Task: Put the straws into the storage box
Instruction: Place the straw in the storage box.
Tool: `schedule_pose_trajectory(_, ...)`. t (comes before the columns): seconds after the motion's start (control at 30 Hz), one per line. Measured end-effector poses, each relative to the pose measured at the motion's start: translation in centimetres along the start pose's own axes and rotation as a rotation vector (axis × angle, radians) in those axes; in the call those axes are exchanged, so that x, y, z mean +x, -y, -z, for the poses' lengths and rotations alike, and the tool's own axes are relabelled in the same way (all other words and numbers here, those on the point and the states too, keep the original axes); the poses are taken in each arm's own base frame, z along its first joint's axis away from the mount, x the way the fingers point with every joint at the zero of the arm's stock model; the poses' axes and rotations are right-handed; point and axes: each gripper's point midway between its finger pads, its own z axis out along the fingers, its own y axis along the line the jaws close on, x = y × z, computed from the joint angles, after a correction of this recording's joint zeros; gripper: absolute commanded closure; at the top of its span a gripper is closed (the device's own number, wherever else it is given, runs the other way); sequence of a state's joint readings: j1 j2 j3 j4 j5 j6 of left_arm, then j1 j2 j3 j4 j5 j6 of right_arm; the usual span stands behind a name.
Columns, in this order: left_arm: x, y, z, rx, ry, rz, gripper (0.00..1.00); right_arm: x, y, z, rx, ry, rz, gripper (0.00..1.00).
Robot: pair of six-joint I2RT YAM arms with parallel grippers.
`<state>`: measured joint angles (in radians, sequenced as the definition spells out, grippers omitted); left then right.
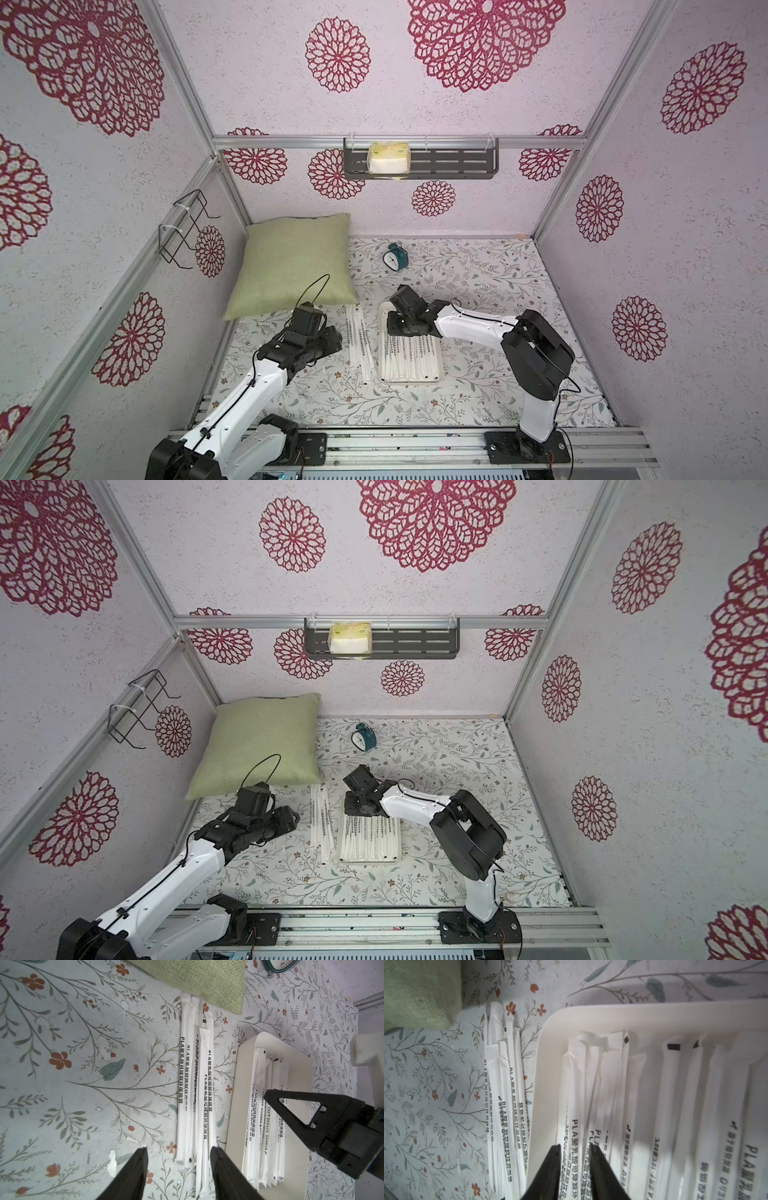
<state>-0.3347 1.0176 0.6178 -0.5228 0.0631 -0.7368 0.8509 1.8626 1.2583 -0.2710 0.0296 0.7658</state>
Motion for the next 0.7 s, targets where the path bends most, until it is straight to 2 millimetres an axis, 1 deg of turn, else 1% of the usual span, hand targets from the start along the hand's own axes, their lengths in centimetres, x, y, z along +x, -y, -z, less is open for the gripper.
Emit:
schedule_pose_trajectory(0.13, -0.7, 0.4, -0.4, -0.015, -0.008, -0.010, 0.46, -1.6, -0.5, 1.5, 0.018, 0.053, 0.019, 0.65)
schedule_pose_trajectory(0.27, -1.3, 1.0, -1.5, -0.030, -0.026, -0.032, 0.46, -3.0, -1.2, 4.1, -0.009, 0.114, 0.031, 0.69)
schedule_pose_trajectory(0.33, -1.2, 1.2, -2.4, -0.041, -0.045, -0.047, 0.46, -3.2, -1.4, 5.4, -0.030, 0.137, 0.030, 0.70)
schedule_pose_trajectory(0.4, -0.7, 1.4, -3.4, -0.051, -0.072, -0.067, 0.46, -2.9, -1.3, 6.1, -0.044, 0.143, 0.029, 0.72)
schedule_pose_trajectory(0.47, -0.2, 1.6, -4.3, -0.063, -0.093, -0.085, 0.46, -2.2, -1.3, 5.9, -0.053, 0.133, 0.031, 0.74)
schedule_pose_trajectory(0.57, 0.4, 1.8, -5.2, -0.075, -0.115, -0.105, 0.46, -0.5, -1.4, 4.8, -0.068, 0.091, 0.029, 0.78)
schedule_pose_trajectory(0.63, 0.5, 1.8, -5.4, -0.078, -0.117, -0.108, 0.46, 0.4, -1.9, 3.9, -0.094, 0.060, 0.022, 0.80)
schedule_pose_trajectory(0.7, 0.3, 1.9, -5.5, -0.074, -0.108, -0.108, 0.46, 0.9, -2.7, 2.9, -0.125, 0.039, 0.011, 0.80)
